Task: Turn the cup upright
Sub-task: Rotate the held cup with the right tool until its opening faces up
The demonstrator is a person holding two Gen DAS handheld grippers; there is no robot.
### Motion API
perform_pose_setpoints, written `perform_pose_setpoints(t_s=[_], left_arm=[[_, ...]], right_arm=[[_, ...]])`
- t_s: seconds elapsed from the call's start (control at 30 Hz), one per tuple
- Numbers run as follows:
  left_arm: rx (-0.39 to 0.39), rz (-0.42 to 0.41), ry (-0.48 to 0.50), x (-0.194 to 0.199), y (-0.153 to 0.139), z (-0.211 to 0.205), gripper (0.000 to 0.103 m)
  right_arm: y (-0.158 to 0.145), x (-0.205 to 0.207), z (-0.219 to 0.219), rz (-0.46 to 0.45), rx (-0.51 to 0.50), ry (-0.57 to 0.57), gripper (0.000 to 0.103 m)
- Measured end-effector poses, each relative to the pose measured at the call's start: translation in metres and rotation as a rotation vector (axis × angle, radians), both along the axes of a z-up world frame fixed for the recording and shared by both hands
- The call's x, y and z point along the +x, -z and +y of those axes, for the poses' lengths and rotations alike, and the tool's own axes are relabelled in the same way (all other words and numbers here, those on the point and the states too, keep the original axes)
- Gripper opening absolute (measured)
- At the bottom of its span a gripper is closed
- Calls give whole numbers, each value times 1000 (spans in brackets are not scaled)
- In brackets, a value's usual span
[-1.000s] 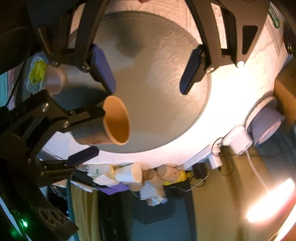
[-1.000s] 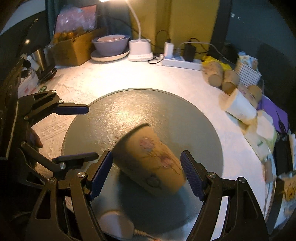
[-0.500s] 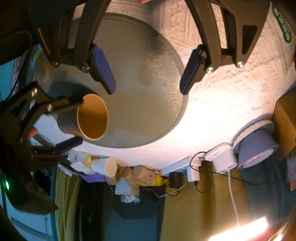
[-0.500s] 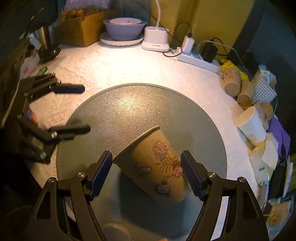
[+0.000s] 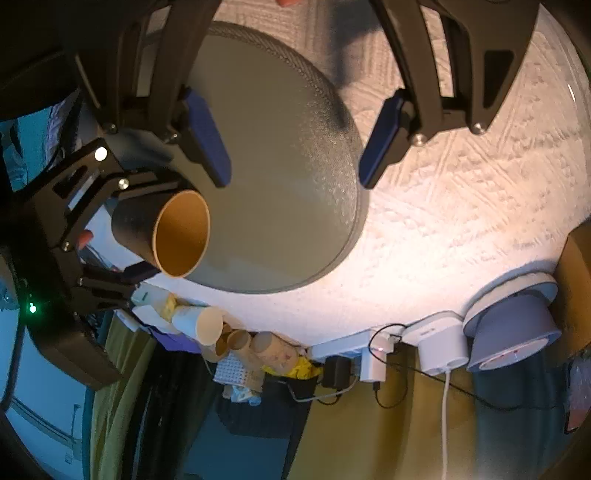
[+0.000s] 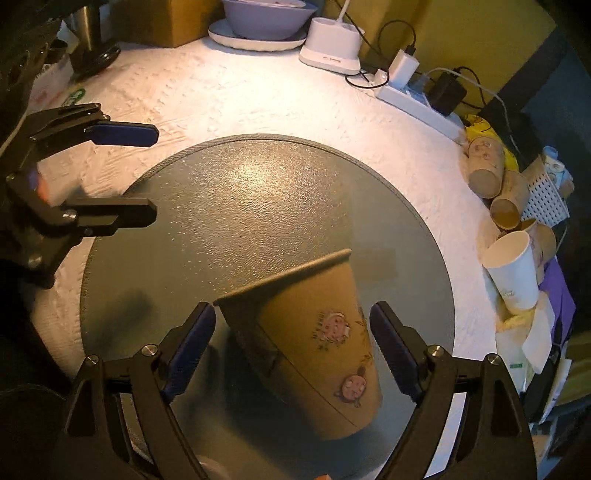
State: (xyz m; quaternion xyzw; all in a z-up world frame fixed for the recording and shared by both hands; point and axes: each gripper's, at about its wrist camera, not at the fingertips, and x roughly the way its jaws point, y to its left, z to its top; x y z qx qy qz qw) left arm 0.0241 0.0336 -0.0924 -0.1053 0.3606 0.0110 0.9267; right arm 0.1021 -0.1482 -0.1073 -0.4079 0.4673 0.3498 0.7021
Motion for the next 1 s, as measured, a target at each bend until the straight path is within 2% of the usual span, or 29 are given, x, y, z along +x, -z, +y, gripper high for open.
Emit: perform_pose_setpoints(t_s=[0.13, 0.2, 0.23, 0.47, 0.63, 0.77, 1.0], left_arm=[[-14, 14, -5, 2, 3, 4, 73], [-18, 16, -8, 2, 3, 4, 73], [-17, 16, -9, 2, 3, 4, 73], [11, 18, -10, 1, 1, 0, 73], [34, 15, -22, -1, -4, -2, 73], [53, 20, -35, -2, -6, -4, 73], [81, 34, -40, 1, -10, -13, 73]], right_arm=[[8, 6, 3, 26, -40, -3, 87], [10, 9, 4, 41, -54, 0, 80], [11, 10, 5, 48, -57, -2, 71], [1, 15, 6, 48, -3, 9, 70], [-13, 22, 5, 43, 143, 69, 70], [-25, 32, -5, 54, 307, 144, 70], [-37, 39, -24, 57, 520, 202, 70]])
